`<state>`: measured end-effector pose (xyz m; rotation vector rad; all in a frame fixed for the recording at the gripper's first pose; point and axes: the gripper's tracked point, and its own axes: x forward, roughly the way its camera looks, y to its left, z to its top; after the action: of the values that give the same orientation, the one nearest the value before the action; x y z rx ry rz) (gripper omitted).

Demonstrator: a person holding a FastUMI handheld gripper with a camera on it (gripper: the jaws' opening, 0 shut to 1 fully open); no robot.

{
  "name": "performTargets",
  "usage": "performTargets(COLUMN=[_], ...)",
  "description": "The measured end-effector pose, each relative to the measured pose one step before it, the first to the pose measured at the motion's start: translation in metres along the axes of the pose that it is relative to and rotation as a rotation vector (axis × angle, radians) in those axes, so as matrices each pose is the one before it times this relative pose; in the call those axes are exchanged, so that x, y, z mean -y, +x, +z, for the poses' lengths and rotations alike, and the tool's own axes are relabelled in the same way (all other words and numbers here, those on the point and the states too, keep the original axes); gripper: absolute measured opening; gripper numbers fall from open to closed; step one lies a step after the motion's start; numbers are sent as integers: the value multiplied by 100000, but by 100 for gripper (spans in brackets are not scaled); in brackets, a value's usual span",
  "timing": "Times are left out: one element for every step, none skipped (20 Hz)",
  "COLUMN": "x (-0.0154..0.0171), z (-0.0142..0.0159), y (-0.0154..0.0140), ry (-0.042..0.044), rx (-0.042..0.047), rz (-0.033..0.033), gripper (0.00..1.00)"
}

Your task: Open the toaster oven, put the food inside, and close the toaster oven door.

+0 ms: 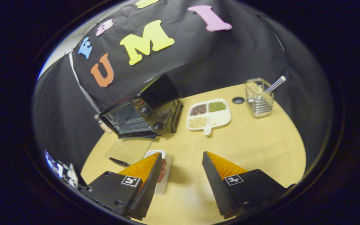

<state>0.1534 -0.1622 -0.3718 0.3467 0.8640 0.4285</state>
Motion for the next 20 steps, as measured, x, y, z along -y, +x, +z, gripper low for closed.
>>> performTargets(x=[-831, -412, -223, -258, -148, 134, 146, 71, -447, -471, -315, -218, -305, -506, -746, -832, -964, -873, -759, -866], z=[-567, -593, -531, -601, -861, -756, -339, -89, 37, -471, -162, -28, 63, 357, 348, 456, 434, 495, 420, 473], y=[384, 393, 521, 463, 593, 399, 47, -174, -1070, 649, -494, -526, -738, -749, -989, -827, -723, -664, -674, -502], ry=[2116, 2307, 2892, 2316, 1905, 2031, 1392, 1424, 1668, -1249, -3492, -4437, -4639, -4175, -3964, -3850, -4327, -4292, -4340, -4110], rx=[-2071, -2988, -2245, -2367, -3439, -3277, -980, 477, 708, 1091, 1856, 1923, 2357, 2820, 2850, 2844, 2977, 2649, 2405, 2356], rz=[4347, 2115, 1418, 1316, 1134, -39, -347, -276, 467, -956, -2273, -3648, -3677, -2987, -2543, -1879, -1499, -1490, -1992, -1883], gripper=[82, 79, 75, 71, 65, 54, 47, 36, 24, 13, 11, 10, 10, 10, 10, 10, 10, 10, 10, 10])
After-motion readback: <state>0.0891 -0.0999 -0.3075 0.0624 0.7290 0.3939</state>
